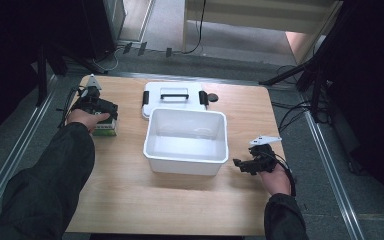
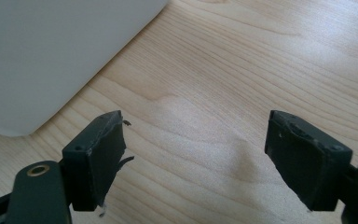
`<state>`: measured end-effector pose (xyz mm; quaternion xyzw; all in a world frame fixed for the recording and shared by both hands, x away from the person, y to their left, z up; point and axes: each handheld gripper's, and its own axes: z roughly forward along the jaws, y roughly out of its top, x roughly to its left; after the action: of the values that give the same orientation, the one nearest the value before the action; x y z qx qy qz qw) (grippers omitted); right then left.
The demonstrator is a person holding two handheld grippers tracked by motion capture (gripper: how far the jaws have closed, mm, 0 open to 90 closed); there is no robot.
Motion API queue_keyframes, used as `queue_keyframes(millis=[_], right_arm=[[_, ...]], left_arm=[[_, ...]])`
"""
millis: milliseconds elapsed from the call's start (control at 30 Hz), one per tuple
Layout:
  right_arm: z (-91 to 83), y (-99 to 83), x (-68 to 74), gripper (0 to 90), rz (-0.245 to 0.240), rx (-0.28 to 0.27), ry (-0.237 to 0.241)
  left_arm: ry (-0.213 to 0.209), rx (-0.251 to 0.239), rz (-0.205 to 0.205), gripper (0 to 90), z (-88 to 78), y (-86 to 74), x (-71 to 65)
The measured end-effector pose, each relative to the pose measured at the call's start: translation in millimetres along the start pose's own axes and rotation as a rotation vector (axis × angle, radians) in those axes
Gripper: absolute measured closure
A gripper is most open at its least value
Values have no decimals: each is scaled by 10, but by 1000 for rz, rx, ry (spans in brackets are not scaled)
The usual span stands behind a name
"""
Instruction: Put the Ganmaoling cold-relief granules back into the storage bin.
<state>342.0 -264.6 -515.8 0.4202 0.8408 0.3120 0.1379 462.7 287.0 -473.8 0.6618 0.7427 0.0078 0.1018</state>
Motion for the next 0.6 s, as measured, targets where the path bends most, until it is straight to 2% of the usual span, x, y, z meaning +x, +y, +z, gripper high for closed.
queue_keyframes(millis=[300, 467, 600], right_arm=[[-4, 2, -1, 200, 0, -3, 1], [0, 4, -1, 201, -2, -4, 2], [0, 4, -5, 200, -1, -4, -1]], left_arm=[[2, 8, 4, 37, -7, 5, -7], [17, 11, 20, 47, -22, 10, -22], [5, 17, 16, 55, -64, 22, -9]])
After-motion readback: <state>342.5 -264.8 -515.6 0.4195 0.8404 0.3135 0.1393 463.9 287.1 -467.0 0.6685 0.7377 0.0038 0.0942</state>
